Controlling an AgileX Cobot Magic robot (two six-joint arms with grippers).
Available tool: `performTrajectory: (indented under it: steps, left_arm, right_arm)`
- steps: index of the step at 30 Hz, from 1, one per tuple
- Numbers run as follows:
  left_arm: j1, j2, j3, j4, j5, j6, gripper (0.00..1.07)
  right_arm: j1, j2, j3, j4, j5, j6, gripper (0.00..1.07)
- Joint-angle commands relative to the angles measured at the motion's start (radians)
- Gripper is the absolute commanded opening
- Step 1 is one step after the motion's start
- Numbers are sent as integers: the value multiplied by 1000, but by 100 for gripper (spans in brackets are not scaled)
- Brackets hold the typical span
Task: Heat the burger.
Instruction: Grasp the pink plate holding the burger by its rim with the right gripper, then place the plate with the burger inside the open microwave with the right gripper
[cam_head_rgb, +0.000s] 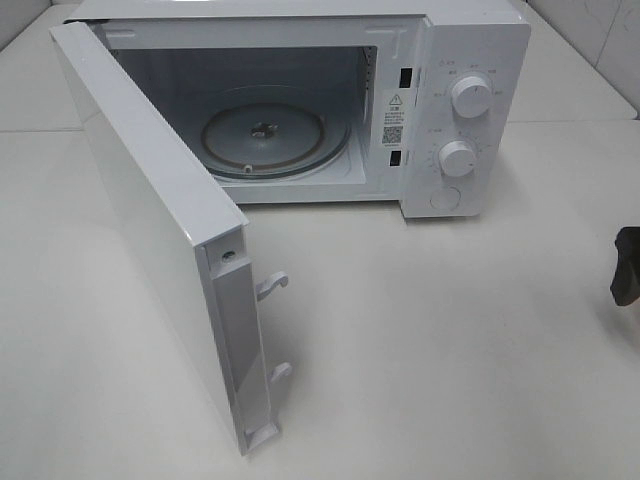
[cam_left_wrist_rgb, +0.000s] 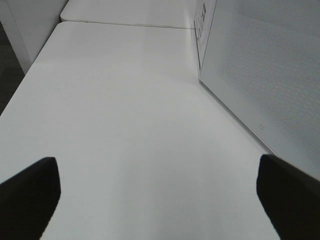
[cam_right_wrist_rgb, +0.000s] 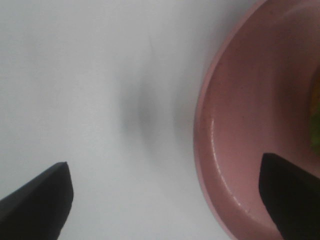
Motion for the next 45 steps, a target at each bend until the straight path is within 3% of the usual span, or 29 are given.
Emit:
performTrajectory:
  steps: [1, 22, 27, 29, 30, 31, 32, 33, 34, 35, 36, 37, 38, 40, 45]
  left_arm:
    - [3, -17, 2, -6, -8, -2, 102]
    - [3, -17, 2, -6, -8, -2, 102]
    - [3, -17, 2, -6, -8, -2, 102]
    - [3, -17, 2, -6, -8, -2, 102]
    - [3, -17, 2, -6, -8, -2, 102]
    - [3, -17, 2, -6, -8, -2, 102]
    - [3, -17, 2, -6, -8, -2, 102]
    - [3, -17, 2, -6, -8, -2, 102]
    - [3, -17, 2, -6, -8, -2, 102]
    - [3, -17, 2, -6, -8, -2, 102]
    - [3, -17, 2, -6, -8, -2, 102]
    - [3, -17, 2, -6, -8, -2, 102]
    - [3, -17, 2, -6, -8, -2, 102]
    - [3, -17, 2, -6, -8, -2, 102]
    - [3, -17, 2, -6, -8, -2, 102]
  right_arm:
    - [-28, 42, -18, 3, -14, -28, 98]
    - [-62, 235, -32, 15, -77, -36, 97]
    - [-62, 247, -32, 15, -76, -53, 90]
    - [-62, 251, -32, 14, -74, -55, 79]
    - [-62, 251, -32, 14, -74, -55, 79]
    - [-62, 251, -32, 13, -74, -55, 73]
    - [-62, 251, -32, 7, -74, -55, 57]
    - [-62, 251, -32, 7, -74, -55, 57]
    - [-62, 251, -32, 2, -74, -55, 50]
    - [-62, 251, -32, -3, -74, -54, 33]
    - [-62, 251, -32, -3, -74, -54, 33]
    - [-62, 251, -32, -4, -74, -54, 23]
    - [-62, 250, -32, -4, -73, -53, 5]
    - [-62, 250, -32, -4, -73, -52, 0]
    - [-61, 250, -32, -14, -67, -54, 0]
